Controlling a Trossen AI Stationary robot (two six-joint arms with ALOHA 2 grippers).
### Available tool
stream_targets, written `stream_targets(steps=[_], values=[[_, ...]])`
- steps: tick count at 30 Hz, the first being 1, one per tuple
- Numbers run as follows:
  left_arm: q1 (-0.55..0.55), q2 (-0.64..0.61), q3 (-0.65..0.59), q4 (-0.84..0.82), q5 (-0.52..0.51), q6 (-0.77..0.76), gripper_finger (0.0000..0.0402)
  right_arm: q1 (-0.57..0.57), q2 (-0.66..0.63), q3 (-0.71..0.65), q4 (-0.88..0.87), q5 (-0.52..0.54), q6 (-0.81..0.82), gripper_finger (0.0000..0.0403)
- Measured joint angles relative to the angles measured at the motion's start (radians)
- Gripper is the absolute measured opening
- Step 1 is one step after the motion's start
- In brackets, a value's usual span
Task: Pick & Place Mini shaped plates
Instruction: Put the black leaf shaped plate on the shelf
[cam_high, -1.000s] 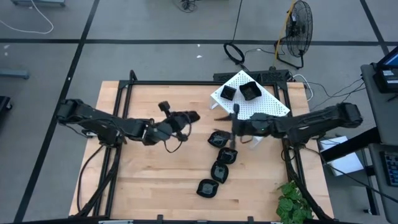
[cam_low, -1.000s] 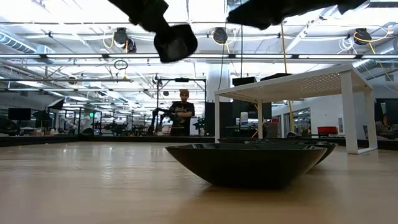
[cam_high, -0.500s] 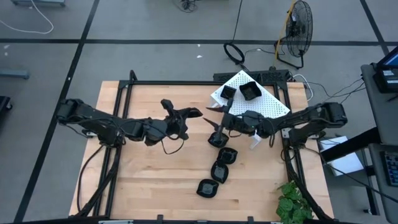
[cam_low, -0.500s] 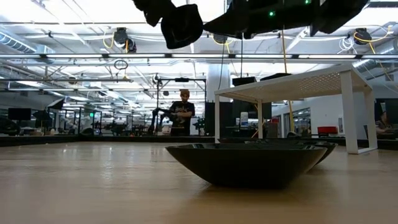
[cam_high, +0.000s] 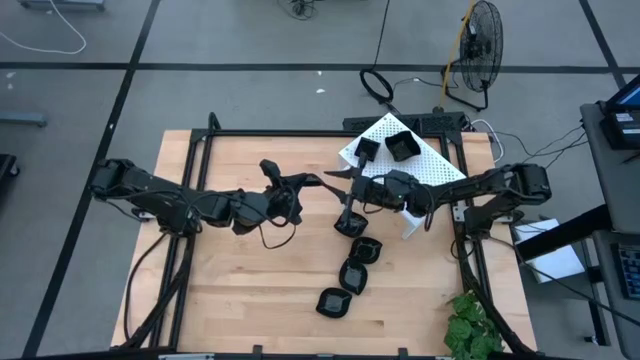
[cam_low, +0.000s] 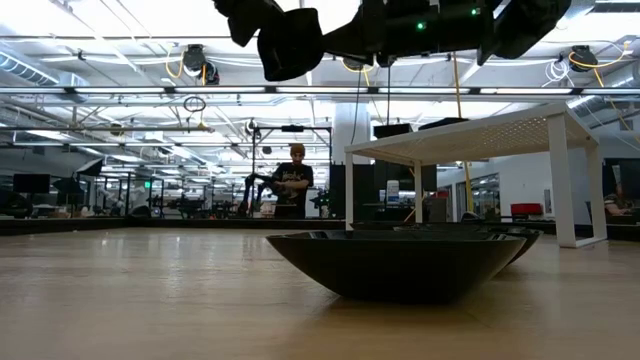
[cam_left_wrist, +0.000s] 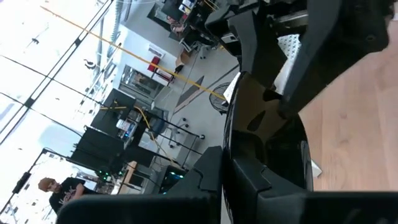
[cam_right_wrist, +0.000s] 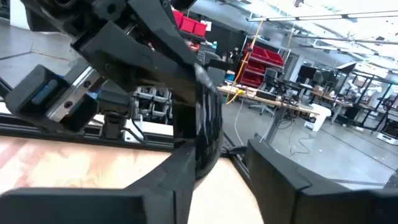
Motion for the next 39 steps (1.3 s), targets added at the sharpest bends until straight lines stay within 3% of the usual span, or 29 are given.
stream_targets(steps=[12,19,24,27,32,35,39], values=[[-0.009,0.000,0.000,0.005,-0.006,0.000,0.0011,0.000,0.000,0.000,0.004,0.003,-0.056,0.0007],[-0.037,0.000,0.000,0.035,0.001,0.006,0.0031,0.000,0.000,0.000,0.003,0.000,-0.067,0.0005],[-0.053,0.000,0.000,0.166,0.000,-0.036,0.0038,0.001,0.000,0.000,-0.001,0.000,-0.065,0.0002],[-0.067,0.000,0.000,0.227,0.000,-0.092,0.0068,0.002,0.000,0.000,-0.043,0.000,-0.055,0.0001],[-0.078,0.000,0.001,0.268,-0.044,-0.195,0.0163,0.002,-0.010,0.000,-0.117,-0.001,-0.019,0.0000],[-0.082,0.000,0.005,0.272,-0.152,-0.214,0.0216,0.002,-0.039,0.017,-0.220,0.001,-0.013,0.0000],[-0.108,-0.002,0.006,0.285,-0.382,-0.201,0.0262,0.002,-0.144,0.079,-0.516,0.015,0.013,0.0000]])
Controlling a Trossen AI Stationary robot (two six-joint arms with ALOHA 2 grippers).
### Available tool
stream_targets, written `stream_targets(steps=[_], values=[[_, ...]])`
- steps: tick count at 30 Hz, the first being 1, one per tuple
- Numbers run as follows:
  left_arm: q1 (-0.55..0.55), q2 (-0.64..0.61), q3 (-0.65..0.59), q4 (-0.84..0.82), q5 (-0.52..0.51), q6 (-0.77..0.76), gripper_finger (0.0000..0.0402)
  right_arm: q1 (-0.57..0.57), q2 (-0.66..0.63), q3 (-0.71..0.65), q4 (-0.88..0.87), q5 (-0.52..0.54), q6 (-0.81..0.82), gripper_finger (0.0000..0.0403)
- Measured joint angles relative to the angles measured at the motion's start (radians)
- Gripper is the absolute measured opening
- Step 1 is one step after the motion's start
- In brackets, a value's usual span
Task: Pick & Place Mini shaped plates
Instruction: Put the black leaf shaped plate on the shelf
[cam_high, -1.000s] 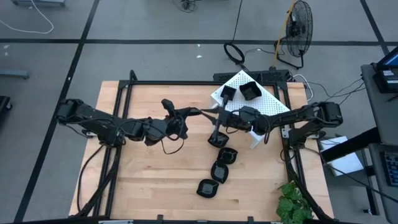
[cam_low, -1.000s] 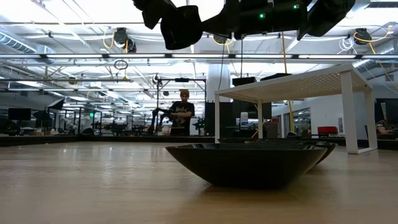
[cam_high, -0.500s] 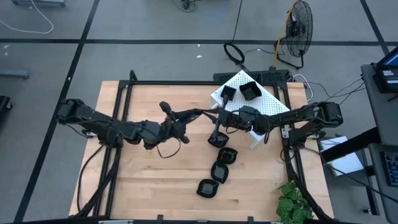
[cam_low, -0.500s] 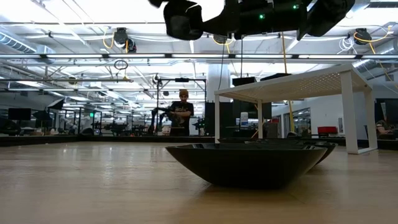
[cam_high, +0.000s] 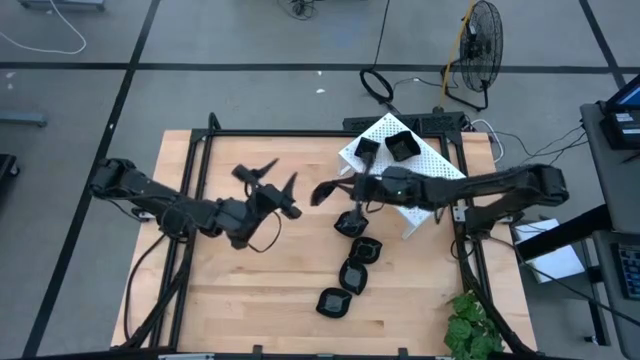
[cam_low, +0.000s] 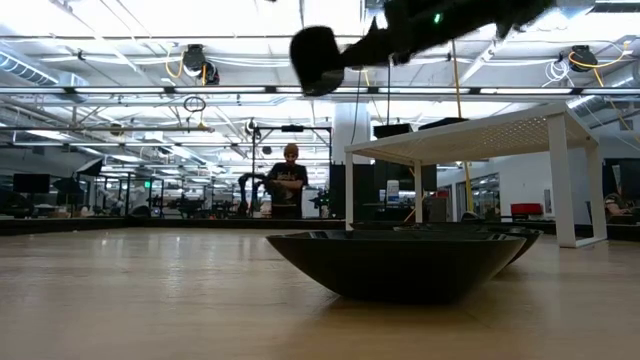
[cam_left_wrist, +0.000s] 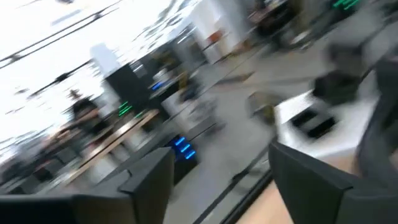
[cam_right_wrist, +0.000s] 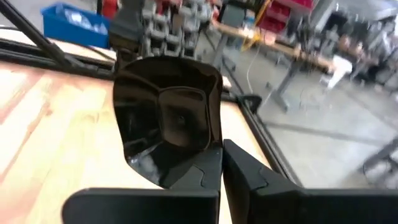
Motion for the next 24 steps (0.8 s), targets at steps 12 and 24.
stream_targets(steps=[12,24], values=[[-0.007,-0.043,-0.069,-0.639,0.036,-0.672,0.0263,-0.022,-0.282,0.361,-1.151,0.116,0.346,0.0000],[0.209,-0.003,-0.112,-0.820,0.886,-0.831,0.0210,-0.110,-0.312,0.472,-1.696,-0.016,0.572,0.0000]])
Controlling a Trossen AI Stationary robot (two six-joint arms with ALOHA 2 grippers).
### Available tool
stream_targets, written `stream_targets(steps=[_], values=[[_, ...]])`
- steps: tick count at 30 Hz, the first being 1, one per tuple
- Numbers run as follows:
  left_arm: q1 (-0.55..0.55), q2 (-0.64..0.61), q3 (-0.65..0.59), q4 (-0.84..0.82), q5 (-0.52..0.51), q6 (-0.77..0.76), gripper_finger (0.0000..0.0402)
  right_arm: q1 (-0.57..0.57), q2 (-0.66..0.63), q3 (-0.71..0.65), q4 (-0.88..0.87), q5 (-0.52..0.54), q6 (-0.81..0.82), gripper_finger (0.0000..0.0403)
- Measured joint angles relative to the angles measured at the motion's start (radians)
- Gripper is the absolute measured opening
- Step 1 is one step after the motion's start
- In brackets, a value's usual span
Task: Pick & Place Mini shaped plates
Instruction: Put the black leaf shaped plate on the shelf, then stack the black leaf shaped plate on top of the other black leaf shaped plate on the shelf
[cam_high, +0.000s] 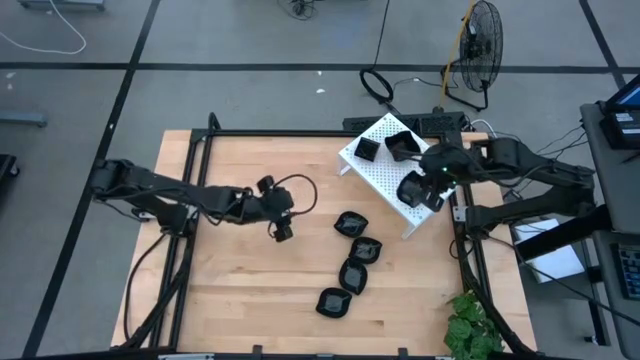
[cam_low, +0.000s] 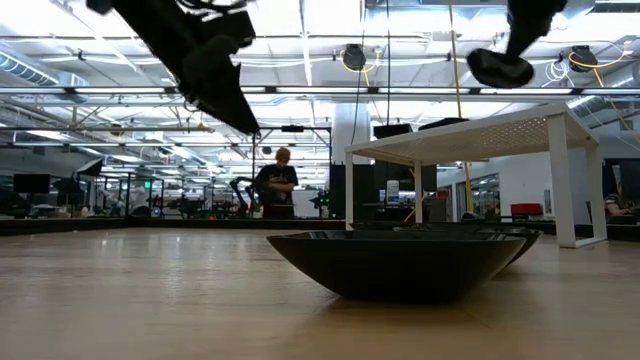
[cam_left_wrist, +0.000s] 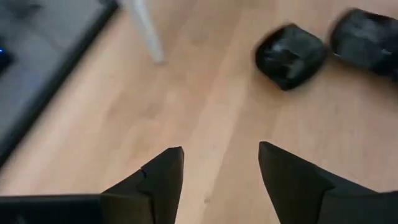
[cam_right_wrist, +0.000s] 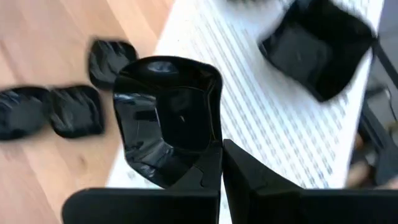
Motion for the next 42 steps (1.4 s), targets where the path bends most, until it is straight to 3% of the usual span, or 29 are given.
stream_targets(steps=[5,18,32,38,42], values=[[0.068,0.007,-0.098,0.131,0.109,0.008,0.0194,-0.035,0.011,-0.034,-0.043,-0.003,0.006,0.0000],[0.096,0.005,-0.162,0.247,0.126,-0.030,0.0177,-0.057,0.038,-0.128,-0.021,-0.027,-0.013,0.0003],[0.097,0.010,-0.162,0.371,0.127,-0.019,0.0179,-0.056,0.038,-0.132,0.045,-0.021,-0.059,0.0113],[0.123,0.095,-0.151,0.613,0.283,-0.006,0.0173,-0.056,0.038,-0.132,0.153,-0.022,-0.137,0.0140],[0.146,0.217,-0.099,0.631,0.307,-0.017,0.0173,-0.056,0.038,-0.132,0.235,-0.024,-0.195,0.0148]])
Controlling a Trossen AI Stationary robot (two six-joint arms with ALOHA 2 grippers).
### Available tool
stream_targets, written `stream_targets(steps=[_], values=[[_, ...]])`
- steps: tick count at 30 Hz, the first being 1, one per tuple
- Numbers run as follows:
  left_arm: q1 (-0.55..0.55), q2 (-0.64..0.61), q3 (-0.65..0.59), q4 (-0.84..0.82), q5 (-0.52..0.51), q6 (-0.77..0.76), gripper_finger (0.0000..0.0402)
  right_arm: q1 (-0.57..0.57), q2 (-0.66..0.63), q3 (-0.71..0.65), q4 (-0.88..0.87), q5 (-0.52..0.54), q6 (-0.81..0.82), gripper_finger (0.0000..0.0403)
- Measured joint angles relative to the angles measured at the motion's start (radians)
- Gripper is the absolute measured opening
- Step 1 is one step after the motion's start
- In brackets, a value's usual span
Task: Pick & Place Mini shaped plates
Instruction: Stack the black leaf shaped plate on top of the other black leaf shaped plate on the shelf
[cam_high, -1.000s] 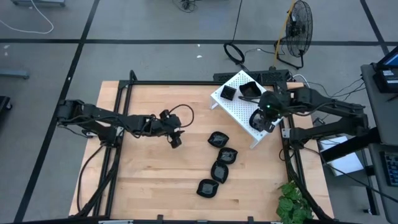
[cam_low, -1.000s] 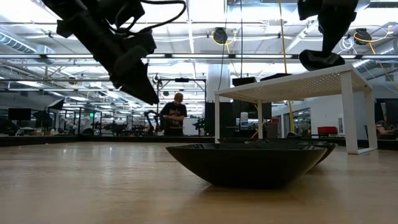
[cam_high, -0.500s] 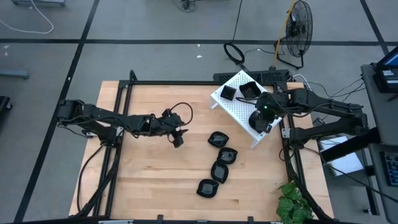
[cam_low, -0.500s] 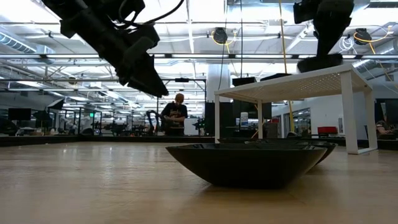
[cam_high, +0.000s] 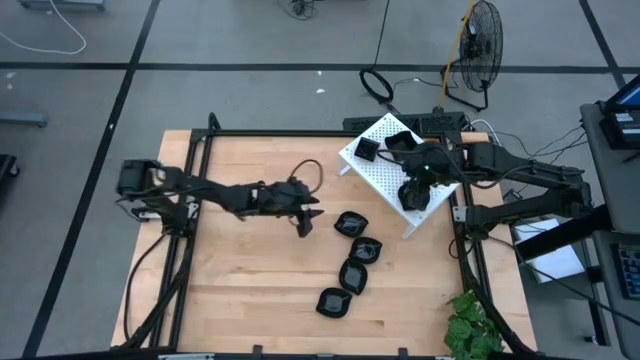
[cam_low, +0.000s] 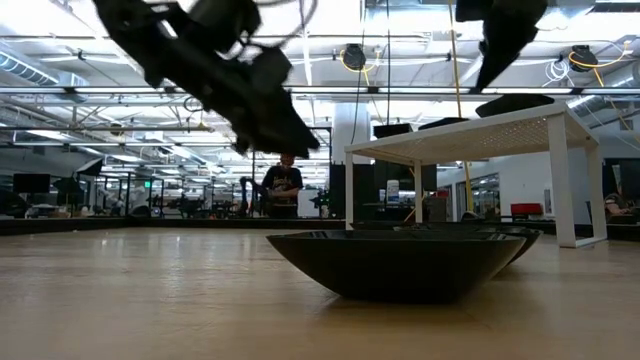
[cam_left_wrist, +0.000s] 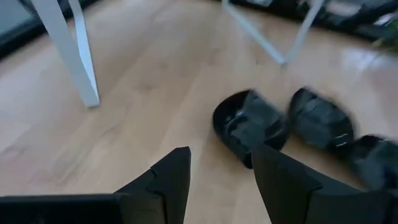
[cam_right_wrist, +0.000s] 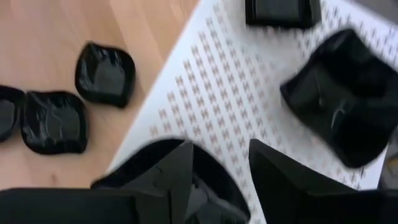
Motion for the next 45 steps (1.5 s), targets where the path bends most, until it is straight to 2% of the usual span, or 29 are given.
stream_targets(steps=[7,14,22,29,45], values=[[0.003,0.258,0.171,0.000,0.047,0.095,0.0173,0.000,0.000,0.000,0.155,0.000,-0.109,0.0148],[0.021,0.370,0.261,-0.013,0.120,0.066,0.0172,0.000,0.000,0.000,0.254,-0.003,-0.169,0.0145],[0.042,0.437,0.270,-0.018,0.143,0.024,0.0172,0.002,0.000,0.000,0.290,-0.004,-0.196,0.0142],[0.040,0.438,0.269,-0.007,0.171,0.025,0.0172,0.002,0.000,0.000,0.293,-0.003,-0.200,0.0143],[0.038,0.438,0.269,-0.023,0.218,0.115,0.0171,0.002,0.000,0.000,0.293,-0.003,-0.197,0.0137]])
